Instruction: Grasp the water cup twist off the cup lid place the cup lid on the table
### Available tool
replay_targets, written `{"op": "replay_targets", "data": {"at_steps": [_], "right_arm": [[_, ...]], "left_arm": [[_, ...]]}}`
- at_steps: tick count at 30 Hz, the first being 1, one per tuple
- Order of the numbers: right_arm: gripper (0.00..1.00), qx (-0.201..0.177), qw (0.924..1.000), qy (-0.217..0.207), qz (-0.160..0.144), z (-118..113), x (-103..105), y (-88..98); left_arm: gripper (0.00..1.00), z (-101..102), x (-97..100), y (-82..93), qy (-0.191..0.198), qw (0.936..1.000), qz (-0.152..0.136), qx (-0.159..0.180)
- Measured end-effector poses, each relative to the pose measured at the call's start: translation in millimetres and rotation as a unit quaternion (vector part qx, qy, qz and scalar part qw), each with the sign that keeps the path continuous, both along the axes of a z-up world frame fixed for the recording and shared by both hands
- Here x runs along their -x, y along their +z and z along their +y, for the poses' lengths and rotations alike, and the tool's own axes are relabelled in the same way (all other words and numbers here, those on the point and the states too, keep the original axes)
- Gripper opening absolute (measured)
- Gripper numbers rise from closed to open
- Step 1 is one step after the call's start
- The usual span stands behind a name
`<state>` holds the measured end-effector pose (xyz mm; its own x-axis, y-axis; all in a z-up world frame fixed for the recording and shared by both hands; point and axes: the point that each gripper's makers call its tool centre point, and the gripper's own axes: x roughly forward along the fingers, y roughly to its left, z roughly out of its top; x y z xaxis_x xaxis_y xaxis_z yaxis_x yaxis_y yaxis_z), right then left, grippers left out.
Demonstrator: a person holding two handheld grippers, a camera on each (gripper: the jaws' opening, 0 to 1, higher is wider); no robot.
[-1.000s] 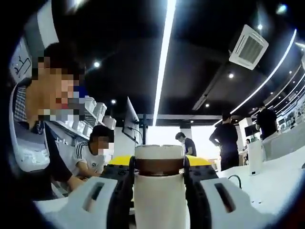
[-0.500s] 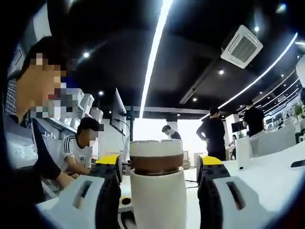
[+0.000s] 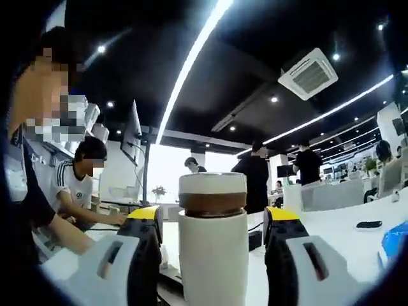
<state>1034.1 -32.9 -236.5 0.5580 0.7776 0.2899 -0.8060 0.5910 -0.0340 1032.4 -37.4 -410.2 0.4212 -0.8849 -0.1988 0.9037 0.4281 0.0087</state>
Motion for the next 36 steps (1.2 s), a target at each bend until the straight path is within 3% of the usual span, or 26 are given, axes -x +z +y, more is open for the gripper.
{"op": "replay_targets", "data": {"at_steps": [8,23,36], "right_arm": [[0.66,0.016,0.9954,-0.092,-0.024,-13,2,5.5],[0.64,0.013,0.9877,-0.151,-0.039,-7,11,15.0],[0.62,0.0,0.9829,-0.182,-0.033,-7,14,17.3]], "left_arm": [[0.43,0,-0.1,0.0,0.001,1.0,0.0,-0.001],[0.43,1,0.0,0.2,0.005,1.0,0.001,-0.001],[0.43,1,0.5,-0.1,0.006,1.0,0.001,-0.002]]}}
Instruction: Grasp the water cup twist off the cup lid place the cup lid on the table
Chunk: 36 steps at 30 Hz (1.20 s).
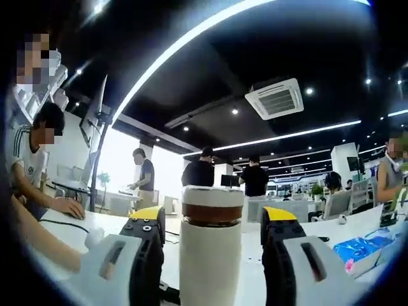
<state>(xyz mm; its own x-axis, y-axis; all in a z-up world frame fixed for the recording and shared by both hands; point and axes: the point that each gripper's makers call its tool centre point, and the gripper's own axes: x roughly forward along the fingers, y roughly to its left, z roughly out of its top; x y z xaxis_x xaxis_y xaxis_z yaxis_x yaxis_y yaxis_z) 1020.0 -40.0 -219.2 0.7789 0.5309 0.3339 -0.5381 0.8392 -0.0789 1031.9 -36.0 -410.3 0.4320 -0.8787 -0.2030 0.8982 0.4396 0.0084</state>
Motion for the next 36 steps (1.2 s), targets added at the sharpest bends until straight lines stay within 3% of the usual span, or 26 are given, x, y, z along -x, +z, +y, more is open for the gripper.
{"op": "replay_targets", "data": {"at_steps": [24,36], "right_arm": [[0.59,0.009,0.9995,-0.03,0.011,11,-10,-4.7],[0.58,-0.006,0.9995,-0.029,0.013,13,-17,-0.8]], "left_arm": [[0.43,0,-0.8,0.0,0.0,1.0,0.0,0.0],[0.43,0,-2.0,0.0,0.0,1.0,0.001,0.0]]}}
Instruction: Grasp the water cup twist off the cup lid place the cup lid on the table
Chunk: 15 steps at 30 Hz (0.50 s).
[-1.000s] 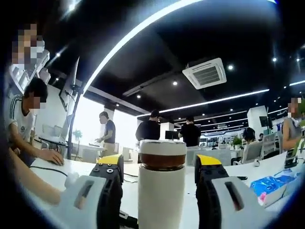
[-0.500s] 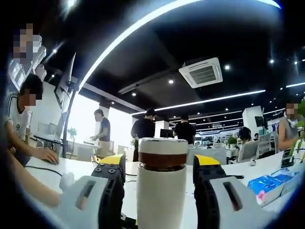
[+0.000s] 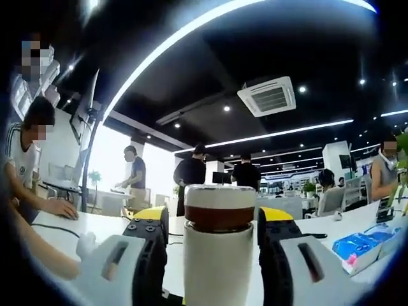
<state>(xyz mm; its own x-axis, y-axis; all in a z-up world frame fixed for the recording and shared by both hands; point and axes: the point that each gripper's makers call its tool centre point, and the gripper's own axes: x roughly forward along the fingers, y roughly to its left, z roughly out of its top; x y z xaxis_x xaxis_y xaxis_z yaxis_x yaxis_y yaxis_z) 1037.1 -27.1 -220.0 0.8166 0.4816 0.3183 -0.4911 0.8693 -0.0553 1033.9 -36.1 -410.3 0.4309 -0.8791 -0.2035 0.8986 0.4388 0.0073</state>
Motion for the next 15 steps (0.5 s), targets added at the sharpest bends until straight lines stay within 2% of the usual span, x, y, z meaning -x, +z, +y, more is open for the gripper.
{"op": "replay_targets", "data": {"at_steps": [15], "right_arm": [[0.57,0.0,1.0,-0.004,-0.004,2.1,-4.5,2.2]], "left_arm": [[0.43,-0.7,-0.5,-0.1,0.0,1.0,0.0,0.0]]}}
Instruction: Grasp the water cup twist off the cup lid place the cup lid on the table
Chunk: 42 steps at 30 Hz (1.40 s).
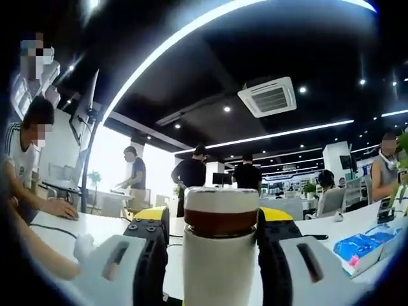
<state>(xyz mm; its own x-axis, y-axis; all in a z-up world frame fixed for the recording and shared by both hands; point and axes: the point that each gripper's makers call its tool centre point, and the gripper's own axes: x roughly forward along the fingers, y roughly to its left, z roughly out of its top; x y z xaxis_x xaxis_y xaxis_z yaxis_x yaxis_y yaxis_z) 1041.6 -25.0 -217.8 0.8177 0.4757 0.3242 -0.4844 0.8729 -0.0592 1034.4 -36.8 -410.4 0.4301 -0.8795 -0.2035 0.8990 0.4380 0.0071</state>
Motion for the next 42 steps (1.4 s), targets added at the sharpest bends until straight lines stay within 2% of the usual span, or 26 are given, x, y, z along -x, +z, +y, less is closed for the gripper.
{"op": "replay_targets", "data": {"at_steps": [7,28,33,42], "right_arm": [[0.54,0.002,0.9999,-0.008,0.01,-2,-5,-4.4],[0.47,-0.017,0.9996,0.003,-0.021,-10,-1,15.3],[0.47,-0.01,0.9994,0.023,-0.025,-5,1,14.9],[0.47,-0.018,0.9935,0.108,-0.031,-2,2,14.2]], "left_arm": [[0.43,0,0.2,0.0,-0.001,1.0,0.0,0.0],[0.43,0,0.2,0.4,-0.002,1.0,0.0,0.0],[0.43,0,-0.1,0.5,-0.001,1.0,0.0,0.0],[0.42,0,-0.3,0.3,-0.002,1.0,0.0,0.0]]}}
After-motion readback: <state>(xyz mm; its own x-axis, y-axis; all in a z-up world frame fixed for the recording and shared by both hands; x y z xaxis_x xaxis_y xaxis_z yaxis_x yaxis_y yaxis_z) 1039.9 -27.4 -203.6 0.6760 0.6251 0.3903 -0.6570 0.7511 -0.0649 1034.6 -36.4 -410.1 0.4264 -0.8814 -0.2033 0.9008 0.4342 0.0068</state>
